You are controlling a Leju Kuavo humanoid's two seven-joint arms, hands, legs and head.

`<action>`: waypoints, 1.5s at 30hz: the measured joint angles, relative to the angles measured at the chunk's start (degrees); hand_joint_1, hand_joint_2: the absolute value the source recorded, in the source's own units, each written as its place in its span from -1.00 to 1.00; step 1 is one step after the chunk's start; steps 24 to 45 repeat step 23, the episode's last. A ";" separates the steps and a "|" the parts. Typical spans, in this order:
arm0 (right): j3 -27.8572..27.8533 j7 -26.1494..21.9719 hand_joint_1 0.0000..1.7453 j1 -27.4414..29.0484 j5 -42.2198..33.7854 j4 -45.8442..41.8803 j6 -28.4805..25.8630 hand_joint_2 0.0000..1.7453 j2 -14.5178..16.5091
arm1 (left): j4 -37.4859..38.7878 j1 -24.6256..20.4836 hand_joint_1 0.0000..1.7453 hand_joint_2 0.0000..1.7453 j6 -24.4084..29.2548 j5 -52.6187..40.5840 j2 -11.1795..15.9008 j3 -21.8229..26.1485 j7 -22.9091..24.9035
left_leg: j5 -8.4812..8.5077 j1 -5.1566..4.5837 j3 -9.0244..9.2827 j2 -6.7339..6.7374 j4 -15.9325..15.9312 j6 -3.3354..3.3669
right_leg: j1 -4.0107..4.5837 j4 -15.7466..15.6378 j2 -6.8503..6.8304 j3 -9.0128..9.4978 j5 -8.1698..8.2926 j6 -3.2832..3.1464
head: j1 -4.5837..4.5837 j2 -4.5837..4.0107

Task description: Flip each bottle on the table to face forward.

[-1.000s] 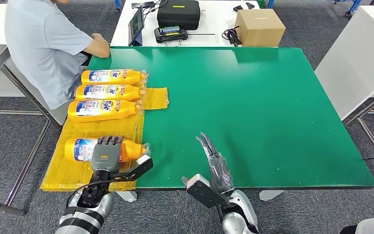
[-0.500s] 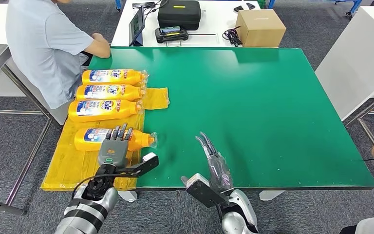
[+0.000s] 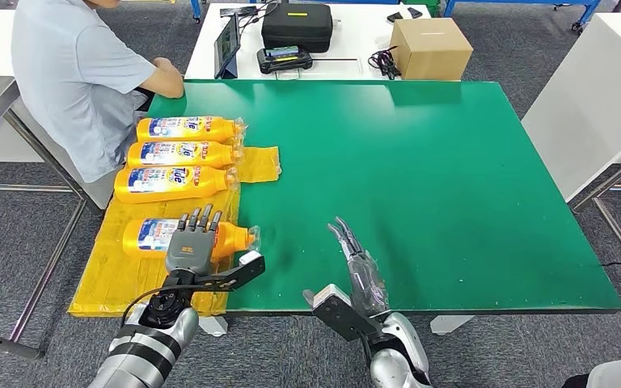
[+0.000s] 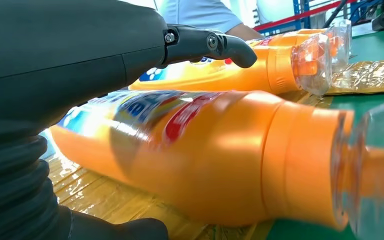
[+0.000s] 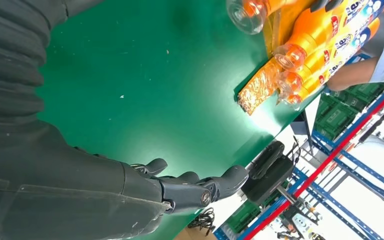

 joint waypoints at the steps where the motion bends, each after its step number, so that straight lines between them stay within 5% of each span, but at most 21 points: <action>1: -0.02 0.00 -1.00 0.00 0.02 0.00 0.00 1.00 0.00 | 0.00 0.03 -1.00 1.00 0.13 -0.06 0.00 -0.10 0.02 | 0.00 0.00 0.00 0.00 0.00 0.00 | 0.00 0.00 0.00 0.00 0.00 0.00 | 0.00 0.00; 11: -0.72 -1.29 -1.00 1.44 -2.82 -0.17 0.23 1.00 0.03 | -9.41 6.87 -1.00 1.00 4.43 3.87 -0.26 -4.07 -5.78 | -0.01 -0.01 -0.24 0.02 0.01 0.00 | -0.01 0.00 0.01 -0.26 0.00 0.01 | -0.01 0.00; 15: -1.62 -4.51 -1.00 2.56 -11.96 -1.00 5.09 -1.00 0.19 | -16.51 11.06 -1.00 1.00 10.65 10.75 -0.36 -6.16 -11.51 | -0.03 -0.01 -0.40 0.03 0.01 0.00 | 0.00 0.00 0.01 -0.43 -0.01 0.01 | 0.00 0.00; 18: -2.35 -6.05 -1.00 3.11 -18.71 -1.14 9.76 -1.00 0.41 | -20.43 13.67 -1.00 1.00 15.71 15.29 -0.80 -6.98 -15.94 | -0.05 -0.01 -0.45 0.04 0.01 0.00 | 0.00 0.00 0.02 -0.50 -0.02 0.00 | -0.02 0.00; 22: -2.81 -8.07 -1.00 3.83 -24.77 -1.64 13.53 1.00 0.93 | -24.54 16.37 -1.00 1.00 18.69 19.27 -2.78 -6.27 -23.68 | -0.06 0.00 -0.48 0.04 0.01 0.00 | 0.00 -0.01 0.01 -0.51 -0.02 0.00 | -0.02 0.00; 45: -2.85 -8.32 -1.00 3.92 -25.35 -1.80 13.82 1.00 1.03 | -24.99 16.68 -1.00 1.00 18.77 19.60 -3.12 -6.01 -24.75 | -0.06 0.00 -0.48 0.04 0.01 0.00 | 0.00 0.00 0.02 -0.51 -0.02 0.00 | -0.01 0.00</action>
